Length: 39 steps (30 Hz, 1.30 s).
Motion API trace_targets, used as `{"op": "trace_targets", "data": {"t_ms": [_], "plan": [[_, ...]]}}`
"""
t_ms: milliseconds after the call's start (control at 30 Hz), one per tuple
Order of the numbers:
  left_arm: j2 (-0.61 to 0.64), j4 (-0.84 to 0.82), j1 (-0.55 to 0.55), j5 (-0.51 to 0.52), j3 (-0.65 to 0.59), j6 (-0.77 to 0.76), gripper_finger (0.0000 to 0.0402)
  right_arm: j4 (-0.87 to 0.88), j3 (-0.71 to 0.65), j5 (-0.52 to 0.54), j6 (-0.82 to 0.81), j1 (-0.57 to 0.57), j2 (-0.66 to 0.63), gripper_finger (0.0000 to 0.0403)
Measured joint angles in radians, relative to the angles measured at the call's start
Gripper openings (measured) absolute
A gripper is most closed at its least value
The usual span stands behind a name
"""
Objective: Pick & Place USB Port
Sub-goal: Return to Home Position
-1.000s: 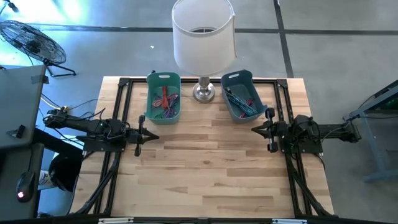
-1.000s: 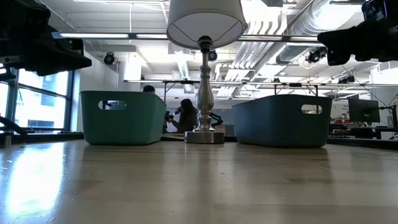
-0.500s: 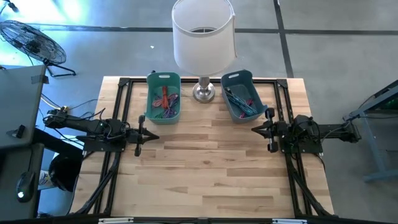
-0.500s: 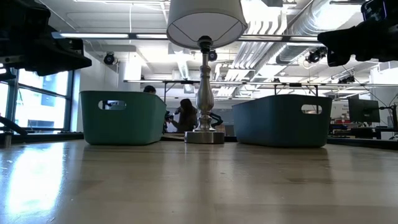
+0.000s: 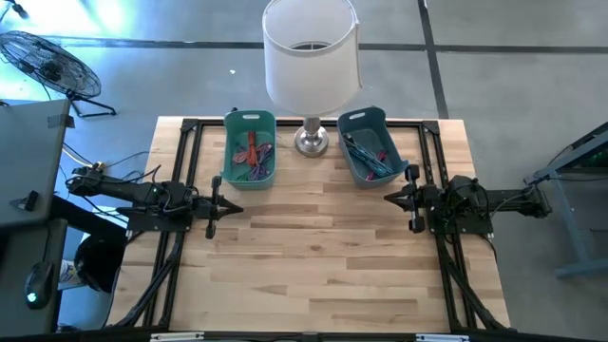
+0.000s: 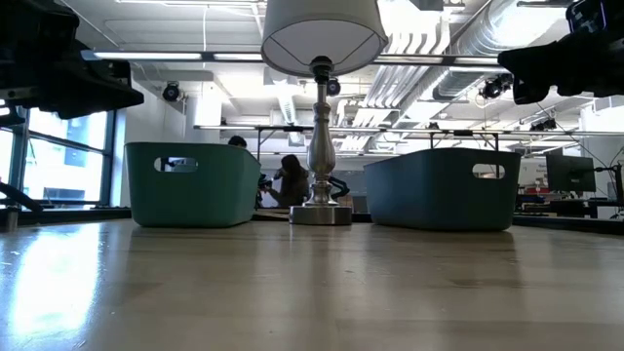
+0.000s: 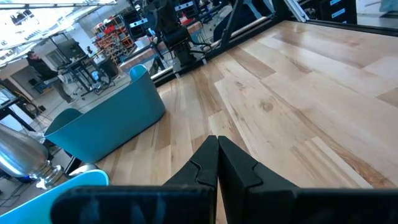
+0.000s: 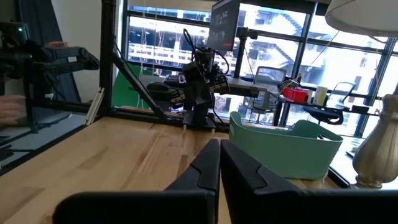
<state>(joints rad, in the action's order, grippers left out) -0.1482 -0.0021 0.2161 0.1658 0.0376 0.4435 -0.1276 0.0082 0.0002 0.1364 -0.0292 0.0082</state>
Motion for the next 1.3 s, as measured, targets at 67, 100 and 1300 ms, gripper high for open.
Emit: {"op": "trace_targets", "data": {"t_ms": [67, 100, 1300], "plan": [[0.0, 0.0, 0.0, 0.001, 0.0, 0.02, 0.0001, 0.0, 0.0, 0.0, -0.002, 0.0, 0.0, 0.0005], [0.0, 0.0, 0.0, 0.001, 0.0, 0.045, 0.0001, 0.0, 0.0, 0.0, -0.002, 0.0, 0.0, 0.0005], [0.142, -0.052, -0.165, 0.025, 0.018, -0.214, 0.0001, -0.001, 0.0, 0.0, 0.0, 0.0, 0.01, 0.0003]]}}
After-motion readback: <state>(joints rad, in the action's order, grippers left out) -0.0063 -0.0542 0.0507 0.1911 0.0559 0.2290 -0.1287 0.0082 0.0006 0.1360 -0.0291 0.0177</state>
